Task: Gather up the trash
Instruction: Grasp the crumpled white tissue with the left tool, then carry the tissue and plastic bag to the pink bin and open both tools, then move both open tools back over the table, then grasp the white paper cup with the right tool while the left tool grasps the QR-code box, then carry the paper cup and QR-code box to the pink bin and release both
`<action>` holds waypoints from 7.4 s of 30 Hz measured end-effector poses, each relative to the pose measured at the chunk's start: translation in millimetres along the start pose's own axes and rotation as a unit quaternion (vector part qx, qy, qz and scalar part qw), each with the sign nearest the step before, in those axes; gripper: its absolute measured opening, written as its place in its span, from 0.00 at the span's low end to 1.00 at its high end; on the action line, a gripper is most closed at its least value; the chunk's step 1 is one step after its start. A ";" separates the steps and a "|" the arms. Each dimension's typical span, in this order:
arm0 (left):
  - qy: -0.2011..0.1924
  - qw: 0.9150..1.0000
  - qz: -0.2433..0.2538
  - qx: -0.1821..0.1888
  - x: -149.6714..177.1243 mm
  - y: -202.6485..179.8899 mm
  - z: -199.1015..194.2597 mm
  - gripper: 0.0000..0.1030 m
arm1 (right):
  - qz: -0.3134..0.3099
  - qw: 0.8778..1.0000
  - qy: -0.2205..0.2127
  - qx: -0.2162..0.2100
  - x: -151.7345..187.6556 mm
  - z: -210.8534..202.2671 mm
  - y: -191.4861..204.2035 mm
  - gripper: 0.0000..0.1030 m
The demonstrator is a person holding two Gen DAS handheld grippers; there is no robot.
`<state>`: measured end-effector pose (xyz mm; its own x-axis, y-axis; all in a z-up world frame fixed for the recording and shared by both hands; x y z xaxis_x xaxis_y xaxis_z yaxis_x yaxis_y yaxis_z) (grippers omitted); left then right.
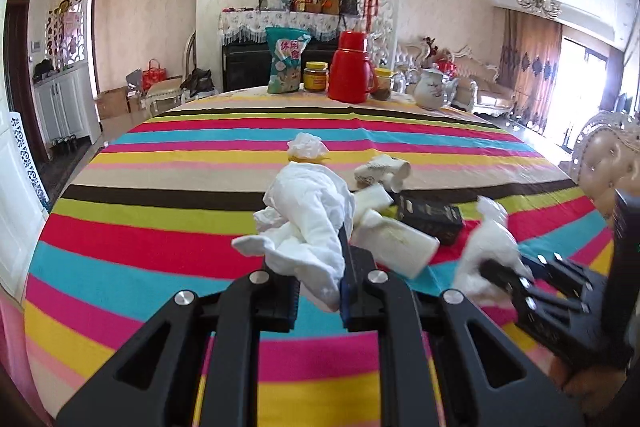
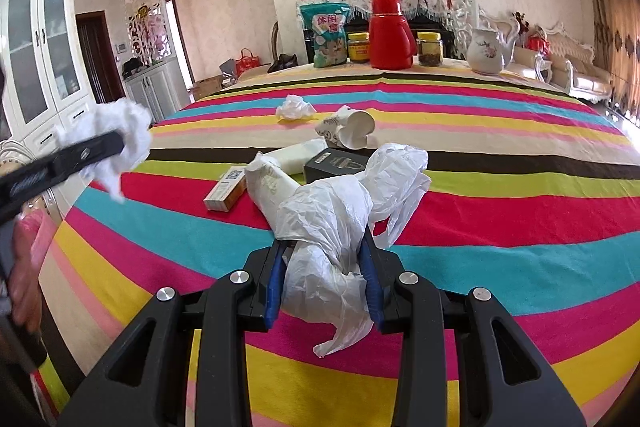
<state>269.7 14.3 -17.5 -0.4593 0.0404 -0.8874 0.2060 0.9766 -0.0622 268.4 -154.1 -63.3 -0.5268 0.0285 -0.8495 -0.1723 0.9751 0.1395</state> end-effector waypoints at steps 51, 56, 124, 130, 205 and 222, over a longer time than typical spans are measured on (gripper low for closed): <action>-0.035 0.972 -0.088 -0.213 82.6 205.1 -190.1 0.15 | -0.220 0.936 -0.005 -0.274 -12.1 -13.5 324.8 0.33; -0.043 0.959 -0.108 -0.260 92.3 248.8 -227.3 0.15 | -0.241 0.918 0.004 -0.314 -3.2 -11.3 377.1 0.33; -0.045 0.992 -0.066 -0.096 11.7 79.7 -50.2 0.96 | -0.145 0.988 -0.023 -0.043 -31.5 5.2 67.7 0.82; -0.007 0.996 -0.043 -0.080 3.7 35.5 20.8 0.96 | -0.084 0.996 0.012 -0.012 -23.4 28.8 -9.8 0.82; 0.162 0.984 -0.010 -0.072 34.0 2.7 145.0 0.59 | -0.042 0.997 0.054 -0.029 0.9 22.8 -18.4 0.36; 0.152 0.988 0.001 -0.042 33.2 -4.7 147.8 0.30 | -0.017 0.997 0.066 -0.030 2.3 28.8 -26.8 0.37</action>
<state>381.2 -20.3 -114.2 -0.6994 0.0919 -0.7088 0.1409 0.9900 -0.0107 295.8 -173.8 -83.6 -0.6246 -0.0375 -0.7801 -0.2388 0.9602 0.1451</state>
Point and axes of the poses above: each gripper's, at about its wrist camera, not at the fingertips, and z roughly the way its jaws point, y to its left, x to its underside, the point moved 6 cm from there along z, roughly the way its jaws point, and after that the axes turned 4 degrees about -y, right-handed, at the moved point
